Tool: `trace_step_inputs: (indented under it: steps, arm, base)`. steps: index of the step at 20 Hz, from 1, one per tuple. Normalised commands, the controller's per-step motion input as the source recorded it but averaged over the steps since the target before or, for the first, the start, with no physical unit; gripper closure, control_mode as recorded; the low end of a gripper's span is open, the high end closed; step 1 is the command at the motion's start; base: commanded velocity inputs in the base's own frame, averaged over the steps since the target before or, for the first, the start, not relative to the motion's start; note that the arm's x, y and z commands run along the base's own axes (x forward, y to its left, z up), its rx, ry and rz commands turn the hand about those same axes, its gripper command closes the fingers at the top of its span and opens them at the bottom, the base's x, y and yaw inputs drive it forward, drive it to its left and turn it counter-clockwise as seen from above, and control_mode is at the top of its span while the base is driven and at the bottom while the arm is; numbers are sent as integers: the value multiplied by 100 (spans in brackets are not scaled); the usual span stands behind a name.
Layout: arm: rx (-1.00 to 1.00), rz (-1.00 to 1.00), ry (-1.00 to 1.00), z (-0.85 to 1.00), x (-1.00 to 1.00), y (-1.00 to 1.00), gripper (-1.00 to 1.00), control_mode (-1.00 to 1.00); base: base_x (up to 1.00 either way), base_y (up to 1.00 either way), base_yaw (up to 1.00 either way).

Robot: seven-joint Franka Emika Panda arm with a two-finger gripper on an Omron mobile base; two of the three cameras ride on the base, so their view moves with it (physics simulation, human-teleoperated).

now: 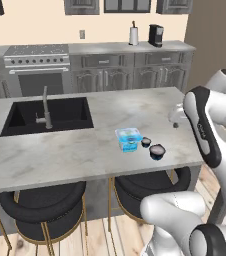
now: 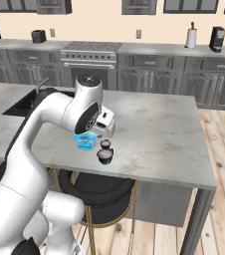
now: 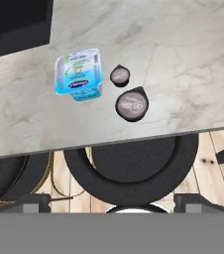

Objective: Stack the yogurt containers by placing the smaller containers on top of the larger containers.

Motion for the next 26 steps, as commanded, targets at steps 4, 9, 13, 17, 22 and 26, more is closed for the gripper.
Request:
trace_step_inputs:
  steps: [4, 9, 13, 17, 22, 26]
  arm:
    - [4, -1, 0, -24, -11, -32, -100, -100]
    - [9, -5, -3, -25, -4, -20, -100, -100]
    - [9, -7, -7, -21, 0, -8, -100, -100]
    - [1, -3, -6, -16, 0, -1, -100, -100]
    - [0, 0, 0, -23, 0, 0, -100, -100]
    - [0, 0, 0, -28, 2, 0, -100, -100]
  base:
    - [0, 0, 0]
    - [0, 0, 0]
    - [0, 0, 0]
    - [0, 0, 0]
    - [0, 0, 0]
    - [0, 0, 0]
